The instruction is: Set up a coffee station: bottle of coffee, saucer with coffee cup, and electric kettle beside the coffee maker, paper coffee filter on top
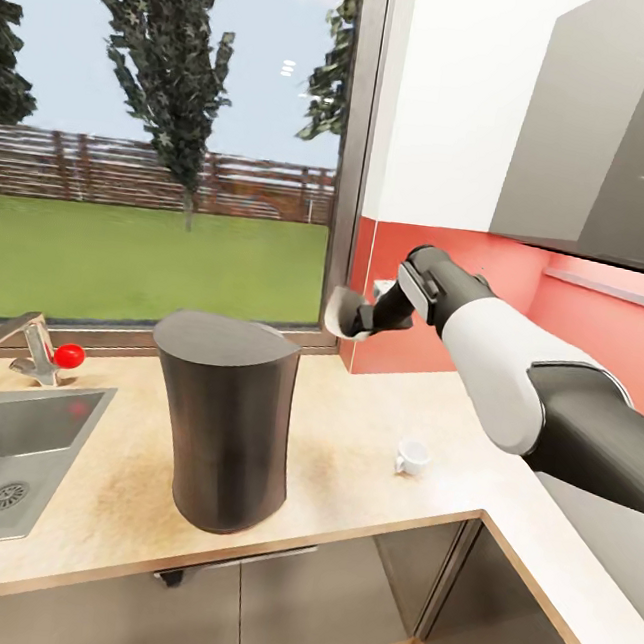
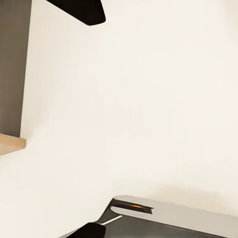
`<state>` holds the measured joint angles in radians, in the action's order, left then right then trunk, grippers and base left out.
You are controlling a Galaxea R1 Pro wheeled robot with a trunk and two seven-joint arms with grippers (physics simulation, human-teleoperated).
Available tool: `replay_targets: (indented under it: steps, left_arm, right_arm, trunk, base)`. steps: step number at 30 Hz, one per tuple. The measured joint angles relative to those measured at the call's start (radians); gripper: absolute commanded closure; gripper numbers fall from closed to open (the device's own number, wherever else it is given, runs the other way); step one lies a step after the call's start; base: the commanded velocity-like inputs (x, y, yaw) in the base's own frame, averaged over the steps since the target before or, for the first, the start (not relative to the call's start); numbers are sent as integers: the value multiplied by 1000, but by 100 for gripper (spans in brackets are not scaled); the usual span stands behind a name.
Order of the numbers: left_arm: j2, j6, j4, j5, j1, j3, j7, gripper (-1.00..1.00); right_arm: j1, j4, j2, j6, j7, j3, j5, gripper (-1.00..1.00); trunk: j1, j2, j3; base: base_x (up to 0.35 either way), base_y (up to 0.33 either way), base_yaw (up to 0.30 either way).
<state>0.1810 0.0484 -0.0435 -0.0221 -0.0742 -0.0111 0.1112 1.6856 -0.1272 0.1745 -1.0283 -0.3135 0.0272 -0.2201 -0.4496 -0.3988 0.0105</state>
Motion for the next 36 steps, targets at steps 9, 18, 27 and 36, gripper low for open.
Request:
replay_targets:
  steps: [9, 18, 27, 36]
  left_arm:
    - [0, 1, -1, 0, 7, 0, 0, -100]
    - [0, 2, -1, 1, 20, 0, 0, -100]
    - [-4, 3, -1, 1, 23, 0, 1, -100]
    - [-8, 3, -1, 1, 23, 0, 2, -100]
  right_arm:
    - [0, 9, 0, 0, -8, -128, 0, 100]
    - [0, 9, 0, 0, -9, -155, 2, 100]
    - [-1, 10, 0, 0, -9, -175, 0, 100]
    - [0, 84, 0, 0, -9, -176, 0, 100]
  trunk:
    - [0, 0, 0]
    - [1, 0, 2]
    - [0, 1, 13]
    - [0, 1, 23]
  base:
    - [0, 0, 0]
    - [100, 0, 24]
    - [198, 0, 109]
    - [7, 0, 123]
